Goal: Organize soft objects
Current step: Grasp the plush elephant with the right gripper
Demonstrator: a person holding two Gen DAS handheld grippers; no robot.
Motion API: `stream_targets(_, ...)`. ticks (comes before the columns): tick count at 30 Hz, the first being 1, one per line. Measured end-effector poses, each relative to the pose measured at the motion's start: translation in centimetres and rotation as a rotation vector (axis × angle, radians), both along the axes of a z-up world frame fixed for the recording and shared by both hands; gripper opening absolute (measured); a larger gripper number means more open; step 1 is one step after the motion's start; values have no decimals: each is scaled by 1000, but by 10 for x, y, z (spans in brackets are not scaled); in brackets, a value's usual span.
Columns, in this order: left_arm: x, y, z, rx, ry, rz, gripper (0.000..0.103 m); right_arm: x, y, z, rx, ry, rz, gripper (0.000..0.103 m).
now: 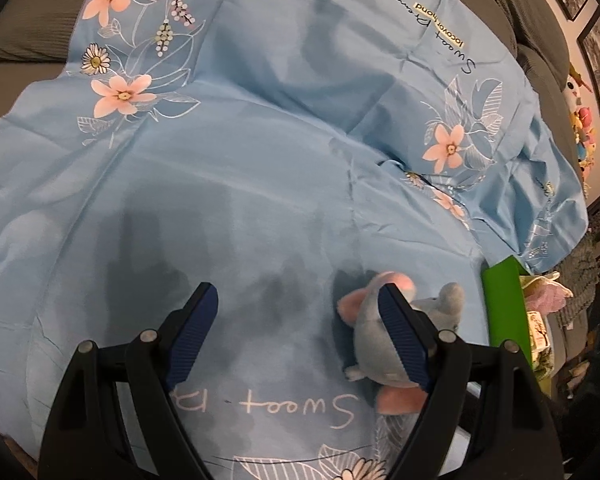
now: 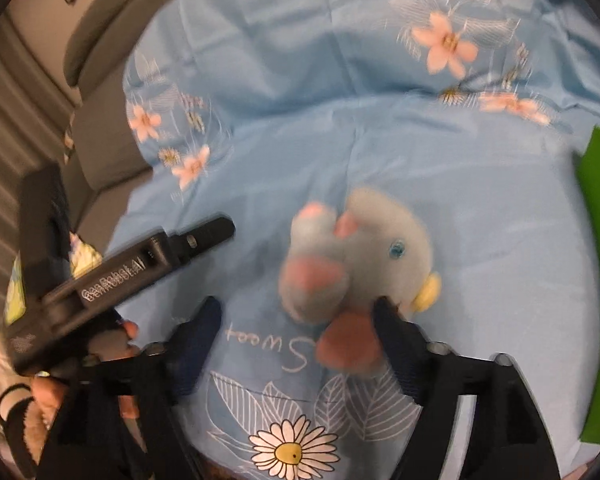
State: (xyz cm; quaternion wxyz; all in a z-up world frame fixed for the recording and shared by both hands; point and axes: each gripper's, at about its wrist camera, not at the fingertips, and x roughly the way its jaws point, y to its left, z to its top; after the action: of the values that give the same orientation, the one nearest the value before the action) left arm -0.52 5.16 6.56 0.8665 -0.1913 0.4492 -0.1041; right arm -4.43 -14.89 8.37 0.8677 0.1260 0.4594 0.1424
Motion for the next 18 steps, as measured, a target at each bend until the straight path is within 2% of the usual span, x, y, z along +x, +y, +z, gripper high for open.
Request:
stream_targets(6, -2, -6, 2, -58, -1, -46, 84, 1, -31, 18, 35, -59, -119, 81)
stream_targets(8, -3, -11, 2, -101, 7, -78, 92, 8, -42, 18, 52, -48, -172, 82)
stream_targets(11, -4, -19, 0, -145, 21, -121, 97, 23, -50, 17, 81, -40, -198, 82)
stream_targets(14, -6, -31, -1, -159, 15, -145, 97, 40, -55, 4, 114, -15, -210, 83)
stream_targets(18, -6, -46, -9, -153, 41, -193, 96, 57, -59, -23, 165, 75, -191, 83)
